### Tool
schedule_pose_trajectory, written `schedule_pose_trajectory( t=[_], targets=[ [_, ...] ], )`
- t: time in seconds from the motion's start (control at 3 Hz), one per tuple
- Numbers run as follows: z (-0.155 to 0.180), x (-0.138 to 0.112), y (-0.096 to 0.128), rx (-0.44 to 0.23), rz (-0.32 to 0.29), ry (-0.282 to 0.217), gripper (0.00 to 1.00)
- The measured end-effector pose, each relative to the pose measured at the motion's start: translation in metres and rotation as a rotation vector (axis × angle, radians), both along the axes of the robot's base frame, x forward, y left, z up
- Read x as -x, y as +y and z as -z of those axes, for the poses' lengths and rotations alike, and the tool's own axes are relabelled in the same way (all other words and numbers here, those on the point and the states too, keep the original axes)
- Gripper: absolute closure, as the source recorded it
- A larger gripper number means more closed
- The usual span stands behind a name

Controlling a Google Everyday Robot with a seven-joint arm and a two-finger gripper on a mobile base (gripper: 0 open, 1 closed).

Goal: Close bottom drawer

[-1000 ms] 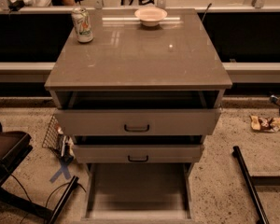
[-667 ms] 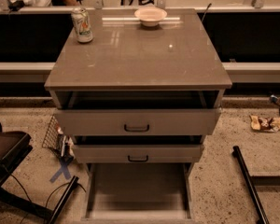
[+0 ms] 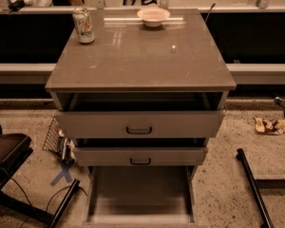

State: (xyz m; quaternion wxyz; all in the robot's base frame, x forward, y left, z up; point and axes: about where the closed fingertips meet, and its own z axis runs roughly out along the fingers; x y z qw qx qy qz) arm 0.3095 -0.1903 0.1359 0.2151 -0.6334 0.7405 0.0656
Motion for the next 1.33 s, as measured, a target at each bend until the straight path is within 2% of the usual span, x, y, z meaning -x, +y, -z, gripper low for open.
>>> schedule_pose_trajectory(
  t=[0.33,0.67,1.0,1.33],
  targets=[
    [0.007,-0.022,0.017,-0.044,-0.004,-0.014,1.00],
    [0.009,-0.058,0.030,-0.078,-0.003,-0.042,1.00],
    [0.009,-0.057,0.030,-0.078,-0.003,-0.042,1.00],
    [-0.007,-0.122,0.058,-0.134,-0.024,-0.126,1.00]
  ],
)
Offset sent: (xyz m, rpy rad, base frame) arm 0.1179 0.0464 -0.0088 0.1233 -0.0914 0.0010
